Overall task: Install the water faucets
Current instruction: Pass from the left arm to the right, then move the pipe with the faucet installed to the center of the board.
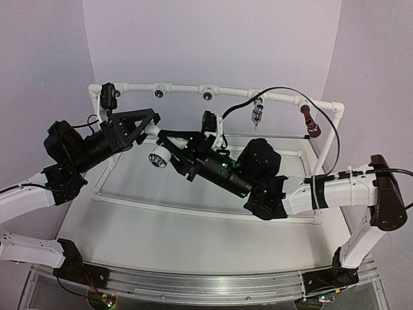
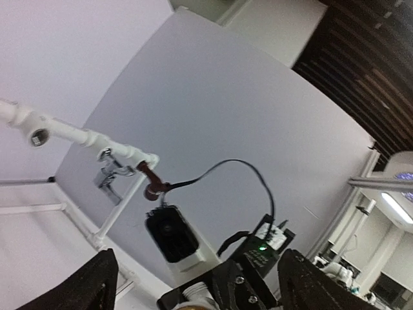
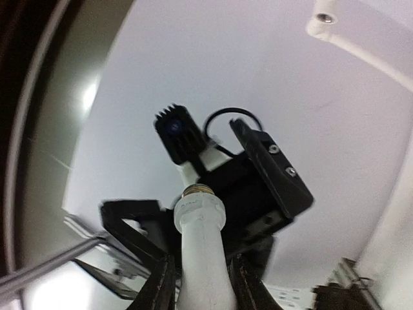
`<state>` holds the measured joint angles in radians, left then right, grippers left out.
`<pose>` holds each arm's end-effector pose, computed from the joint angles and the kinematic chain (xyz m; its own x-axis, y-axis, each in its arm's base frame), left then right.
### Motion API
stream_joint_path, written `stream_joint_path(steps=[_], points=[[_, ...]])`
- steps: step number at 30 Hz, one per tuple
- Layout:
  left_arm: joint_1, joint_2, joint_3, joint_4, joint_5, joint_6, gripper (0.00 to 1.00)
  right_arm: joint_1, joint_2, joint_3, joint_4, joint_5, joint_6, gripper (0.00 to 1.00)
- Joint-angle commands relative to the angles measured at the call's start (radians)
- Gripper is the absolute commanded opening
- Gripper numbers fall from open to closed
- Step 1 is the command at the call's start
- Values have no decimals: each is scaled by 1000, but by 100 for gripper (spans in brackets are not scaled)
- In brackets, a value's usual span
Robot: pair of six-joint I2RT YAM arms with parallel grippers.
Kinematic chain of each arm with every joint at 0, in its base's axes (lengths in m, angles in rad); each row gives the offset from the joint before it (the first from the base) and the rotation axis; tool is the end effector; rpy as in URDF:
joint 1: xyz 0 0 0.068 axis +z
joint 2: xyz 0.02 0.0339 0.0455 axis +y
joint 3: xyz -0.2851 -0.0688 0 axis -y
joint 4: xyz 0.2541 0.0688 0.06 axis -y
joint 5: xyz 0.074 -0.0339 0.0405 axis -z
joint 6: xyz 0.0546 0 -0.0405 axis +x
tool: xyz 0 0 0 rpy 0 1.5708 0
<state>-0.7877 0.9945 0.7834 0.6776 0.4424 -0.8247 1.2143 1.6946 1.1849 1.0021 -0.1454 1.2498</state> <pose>0.1498 -0.1836 0.4135 -0.4531 -0.4855 -0.7476 0.8509 0.0147 -0.5252 0.1388 0.3955 0.3853 -0.8701 0.3539 -0.3430 -0.4632 -0.3492 0.8146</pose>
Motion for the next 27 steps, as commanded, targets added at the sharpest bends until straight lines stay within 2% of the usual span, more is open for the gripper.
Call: stream_joint_path(steps=[1, 2, 5, 7, 10, 13, 16, 20, 23, 25, 27], points=[[3, -136, 81, -451, -277, 33, 96, 8, -166, 56, -523, 93, -348, 0], [3, -153, 119, -554, -330, 37, 97, 8, -188, 80, -666, 138, -428, 0], [5, -155, 245, -897, -470, 18, 99, 8, -251, 108, -903, 285, -686, 0], [12, -124, 351, -1059, -530, 7, 99, 8, -275, 137, -1077, 421, -837, 0], [30, -26, 508, -1214, -482, 34, 99, 8, -279, 191, -1255, 579, -1027, 0], [82, 90, 708, -1366, -449, 57, 100, 8, -303, 188, -1273, 669, -1247, 0], [212, 135, 796, -1390, -347, 25, 100, 2, -328, 197, -1265, 703, -1384, 0], [392, 259, 835, -1315, -68, -110, 99, -9, -317, 209, -1263, 729, -1501, 0], [421, 343, 850, -1208, 38, -198, 98, -10, -297, 224, -1262, 763, -1570, 0], [421, 377, 845, -1101, 46, -234, 98, -10, -285, 241, -1264, 759, -1635, 0], [420, 403, 849, -1060, 17, -272, 98, -10, -267, 272, -1268, 784, -1687, 0]])
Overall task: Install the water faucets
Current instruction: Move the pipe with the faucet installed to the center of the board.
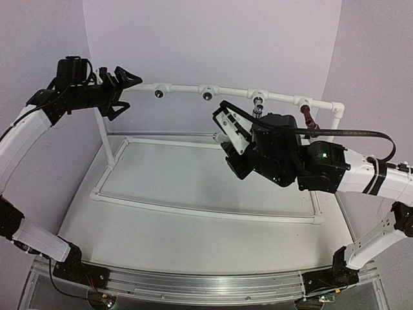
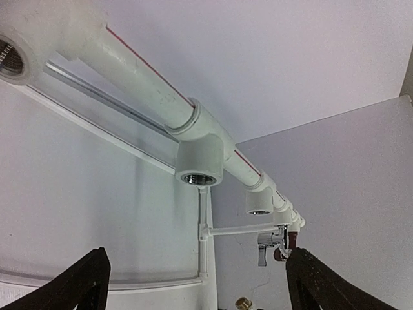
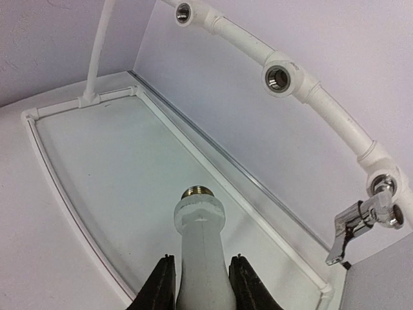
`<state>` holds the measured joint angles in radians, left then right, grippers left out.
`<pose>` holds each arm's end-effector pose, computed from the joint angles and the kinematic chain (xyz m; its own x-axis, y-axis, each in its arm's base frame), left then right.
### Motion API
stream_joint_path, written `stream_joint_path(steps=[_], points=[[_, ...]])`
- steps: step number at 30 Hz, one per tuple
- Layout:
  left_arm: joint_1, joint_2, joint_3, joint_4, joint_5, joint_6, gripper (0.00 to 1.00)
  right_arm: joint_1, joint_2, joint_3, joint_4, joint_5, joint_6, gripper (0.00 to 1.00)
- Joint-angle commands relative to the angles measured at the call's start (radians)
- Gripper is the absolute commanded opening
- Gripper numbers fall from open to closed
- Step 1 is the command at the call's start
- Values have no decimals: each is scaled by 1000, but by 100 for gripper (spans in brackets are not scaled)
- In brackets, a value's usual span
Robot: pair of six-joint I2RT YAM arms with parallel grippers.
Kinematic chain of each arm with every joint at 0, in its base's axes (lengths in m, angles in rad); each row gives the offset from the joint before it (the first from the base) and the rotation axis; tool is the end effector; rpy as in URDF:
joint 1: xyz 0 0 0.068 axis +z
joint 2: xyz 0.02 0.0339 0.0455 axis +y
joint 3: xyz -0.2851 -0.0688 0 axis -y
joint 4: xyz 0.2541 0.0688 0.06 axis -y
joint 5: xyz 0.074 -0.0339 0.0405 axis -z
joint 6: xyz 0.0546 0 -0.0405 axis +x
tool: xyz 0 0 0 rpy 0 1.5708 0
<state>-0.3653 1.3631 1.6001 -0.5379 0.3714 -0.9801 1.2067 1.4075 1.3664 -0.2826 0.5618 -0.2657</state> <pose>0.2856 -0.1305 0.4734 -0.6995 -0.5611 -0.4426 0.1358 0.5037 -0.8531 0.1497 0.3111 0.4061 0.0511 -0.4899 -0.8703 -0.6193 0.6681 -0.4124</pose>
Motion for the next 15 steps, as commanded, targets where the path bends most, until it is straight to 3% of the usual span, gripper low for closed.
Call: stream_joint_path(steps=[1, 8, 12, 15], points=[[-2, 51, 31, 175, 80, -145, 98, -1, 39, 112, 15, 103, -214, 0], [-14, 125, -40, 351, -55, -353, 99, 10, 223, 238, 86, 343, -560, 0], [-32, 189, -40, 466, -113, -381, 100, 11, 240, 182, 348, 360, -771, 0], [-59, 218, -25, 474, -201, -397, 100, 11, 256, 188, 394, 320, -862, 0]])
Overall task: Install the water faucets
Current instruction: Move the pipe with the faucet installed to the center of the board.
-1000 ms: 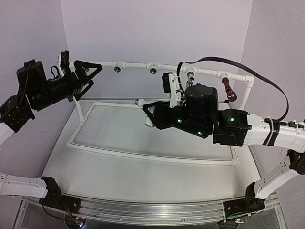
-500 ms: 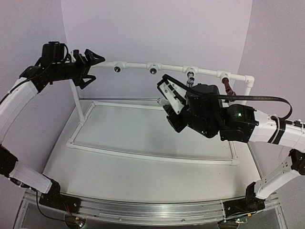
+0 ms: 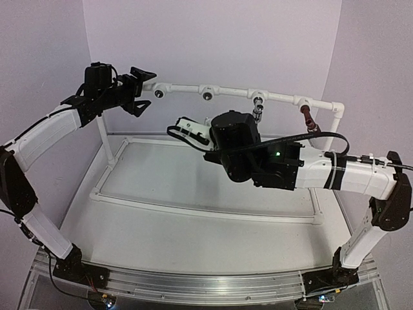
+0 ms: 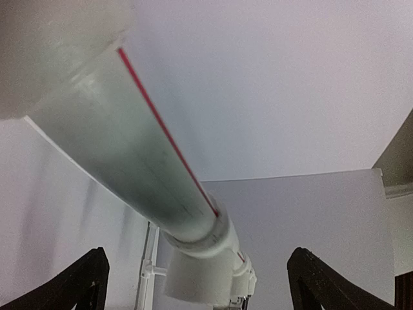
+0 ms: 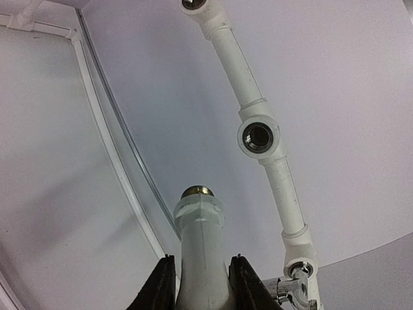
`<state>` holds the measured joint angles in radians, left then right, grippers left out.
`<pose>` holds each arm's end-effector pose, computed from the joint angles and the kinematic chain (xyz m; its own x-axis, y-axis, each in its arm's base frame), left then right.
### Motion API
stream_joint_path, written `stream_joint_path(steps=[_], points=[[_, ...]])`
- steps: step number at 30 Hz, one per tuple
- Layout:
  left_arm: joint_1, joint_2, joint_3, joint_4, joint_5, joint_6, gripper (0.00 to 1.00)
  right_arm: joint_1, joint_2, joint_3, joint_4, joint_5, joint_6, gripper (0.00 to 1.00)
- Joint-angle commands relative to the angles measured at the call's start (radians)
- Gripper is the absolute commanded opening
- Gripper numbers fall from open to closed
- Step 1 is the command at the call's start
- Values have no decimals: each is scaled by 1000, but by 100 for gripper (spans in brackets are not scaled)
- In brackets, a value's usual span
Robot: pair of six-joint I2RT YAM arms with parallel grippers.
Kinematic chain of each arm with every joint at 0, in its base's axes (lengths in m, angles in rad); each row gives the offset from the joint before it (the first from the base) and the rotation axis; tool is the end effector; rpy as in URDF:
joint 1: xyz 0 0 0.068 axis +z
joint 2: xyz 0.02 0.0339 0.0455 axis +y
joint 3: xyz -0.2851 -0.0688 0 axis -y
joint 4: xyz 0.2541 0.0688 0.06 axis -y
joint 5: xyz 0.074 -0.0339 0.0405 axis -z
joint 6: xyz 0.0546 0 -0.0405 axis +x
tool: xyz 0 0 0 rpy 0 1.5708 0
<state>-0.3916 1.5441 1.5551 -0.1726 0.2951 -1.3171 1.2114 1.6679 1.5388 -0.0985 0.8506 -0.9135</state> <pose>0.3548 -0.1637 0.4410 -0.6476 -0.7346 -0.2024 0.0143 0.2539 -0.9671 0.1842 0.3736 0.3992 0.2364 -0.8554 -0.4610 -0.2827 0.3933 -0.8749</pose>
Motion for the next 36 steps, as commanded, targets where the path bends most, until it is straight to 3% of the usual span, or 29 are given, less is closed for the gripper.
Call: stream_joint_path(steps=[1, 5, 10, 13, 18, 25, 36], points=[[-47, 38, 14, 108, -178, -74, 100, 6, 11, 27, 213, 26, -239, 0], [-82, 59, 24, 113, -378, -86, 100, -5, 80, 69, 233, 35, -332, 0], [-94, 123, 74, 130, -467, -56, 94, -35, 104, 67, 291, 18, -409, 0], [-103, 121, 52, 132, -540, -37, 82, -58, 118, 74, 322, 12, -470, 0], [-116, 117, 47, 148, -668, 117, 57, -74, 133, 78, 365, -10, -555, 0], [-173, 37, -58, 318, -759, 248, 19, -91, 107, 54, 370, -36, -583, 0], [-353, -104, -150, 392, -1034, 403, 4, -163, 20, -4, 303, -223, -557, 0]])
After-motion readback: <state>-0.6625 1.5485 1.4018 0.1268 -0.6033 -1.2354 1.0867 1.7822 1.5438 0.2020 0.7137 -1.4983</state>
